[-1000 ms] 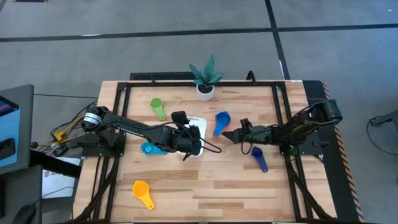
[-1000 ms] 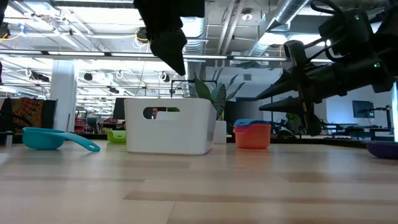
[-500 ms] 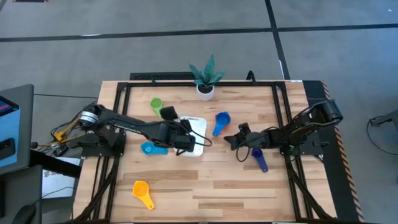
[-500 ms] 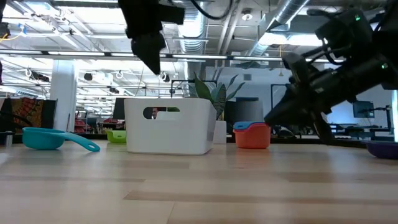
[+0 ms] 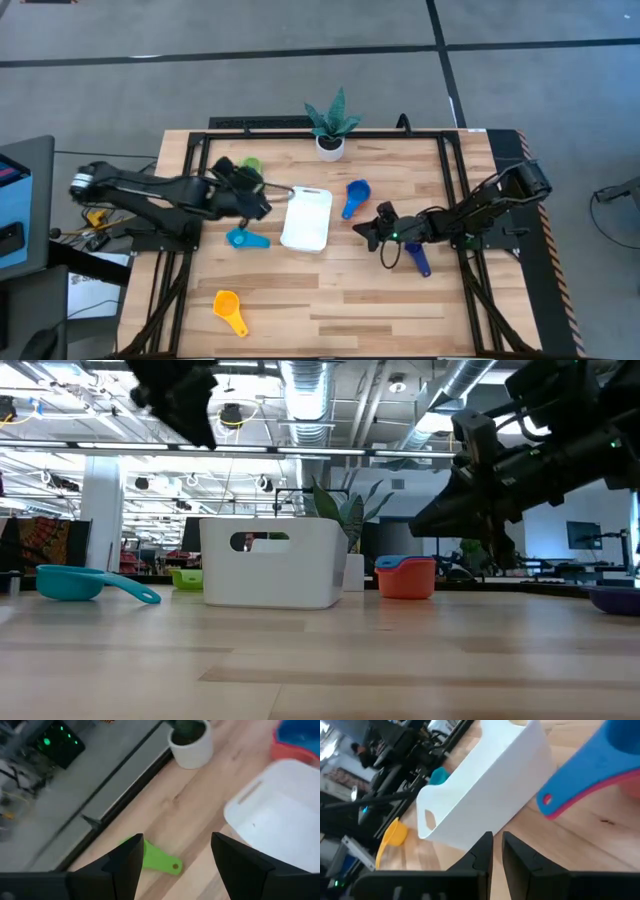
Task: Nest measuring cups in basket
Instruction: Stack the yellow measuring cup on top of the blue measuring cup
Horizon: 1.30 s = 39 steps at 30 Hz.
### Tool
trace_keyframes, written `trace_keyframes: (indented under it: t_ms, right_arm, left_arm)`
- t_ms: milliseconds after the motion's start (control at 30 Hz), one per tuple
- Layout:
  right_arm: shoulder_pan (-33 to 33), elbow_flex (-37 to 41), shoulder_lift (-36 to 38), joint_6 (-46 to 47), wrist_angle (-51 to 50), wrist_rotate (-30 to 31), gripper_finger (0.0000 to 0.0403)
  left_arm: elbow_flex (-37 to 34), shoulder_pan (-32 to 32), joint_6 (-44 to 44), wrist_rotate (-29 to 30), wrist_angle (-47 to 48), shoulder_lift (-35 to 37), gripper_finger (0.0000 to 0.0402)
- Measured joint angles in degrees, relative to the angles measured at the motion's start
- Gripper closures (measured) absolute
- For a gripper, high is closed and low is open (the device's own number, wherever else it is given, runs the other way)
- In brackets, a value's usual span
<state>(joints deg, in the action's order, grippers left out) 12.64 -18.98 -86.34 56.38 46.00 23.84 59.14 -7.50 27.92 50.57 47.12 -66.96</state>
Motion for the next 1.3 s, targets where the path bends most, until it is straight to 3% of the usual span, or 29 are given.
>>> trace_keyframes:
  t_ms: [267, 500, 667, 867, 967, 1067, 1233, 1300]
  right_arm:
    - [-6.93, -0.02, 3.26, -20.34, -0.43, -16.7, 0.0339]
    - [-14.35, -0.04, 8.03, -24.36, -2.37, -21.24, 0.0339]
    - [-17.38, -0.04, 10.97, -28.42, -2.49, -21.12, 0.0337]
    - [-18.16, -0.04, 12.97, -34.42, -2.13, -20.77, 0.0334]
    - [-19.74, -0.04, 13.02, -39.5, -0.94, -15.91, 0.0335]
    - [-21.68, -0.21, 13.02, -36.89, -0.94, -13.55, 0.0335]
    - [-22.82, -0.24, 12.99, -33.09, -1.28, -16.14, 0.0335]
    - [-22.09, -0.24, 12.99, -31.72, -1.99, -16.2, 0.0335]
  left_arm:
    - [-14.16, 17.23, 0.55, -3.53, -11.02, 10.91, 0.0175]
    - [-15.5, 36.42, -3.3, -16.98, -18.7, 8.1, 0.0175]
    - [-15.5, 44.91, -3.61, -26.64, -21.82, 3.54, 0.0175]
    - [-15.5, 48.03, -4.81, -33.97, -21.85, -1.42, 0.0175]
    - [-15.5, 48.05, -4.81, -35.57, -20.24, -3.16, 0.0175]
    - [-15.5, 47.92, -4.82, -37.55, -16.82, -3.72, 0.0175]
    - [-16.39, 45.66, -4.72, -32.94, -14.6, -3.67, 0.0175]
    - [-16.97, 45.58, -4.65, -35.29, -14.65, -3.66, 0.0175]
